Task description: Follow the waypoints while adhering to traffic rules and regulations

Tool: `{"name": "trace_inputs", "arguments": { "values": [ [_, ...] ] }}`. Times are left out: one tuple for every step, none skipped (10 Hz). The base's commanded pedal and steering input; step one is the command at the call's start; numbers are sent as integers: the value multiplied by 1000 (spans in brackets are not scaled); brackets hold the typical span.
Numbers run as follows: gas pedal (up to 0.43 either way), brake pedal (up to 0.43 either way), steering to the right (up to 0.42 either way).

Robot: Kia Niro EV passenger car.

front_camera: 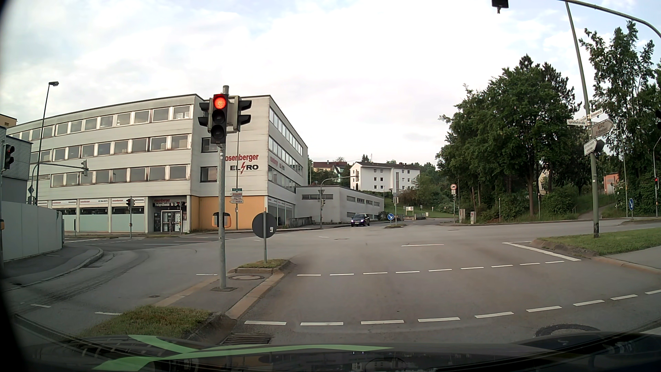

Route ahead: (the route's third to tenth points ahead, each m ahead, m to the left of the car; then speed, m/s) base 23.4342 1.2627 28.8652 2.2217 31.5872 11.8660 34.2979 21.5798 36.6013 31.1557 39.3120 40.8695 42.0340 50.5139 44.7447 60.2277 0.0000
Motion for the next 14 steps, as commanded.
{"name": "trace_inputs", "arguments": {
  "values": [
    [0, 238, -20],
    [0, 238, -20],
    [0, 238, -20],
    [0, 238, -20],
    [0, 238, -20],
    [0, 238, -20],
    [0, 238, -20],
    [0, 232, -20],
    [0, 238, -20],
    [0, 238, -20],
    [0, 238, -20],
    [0, 238, -20],
    [0, 232, -20],
    [0, 238, -20]
  ]
}}
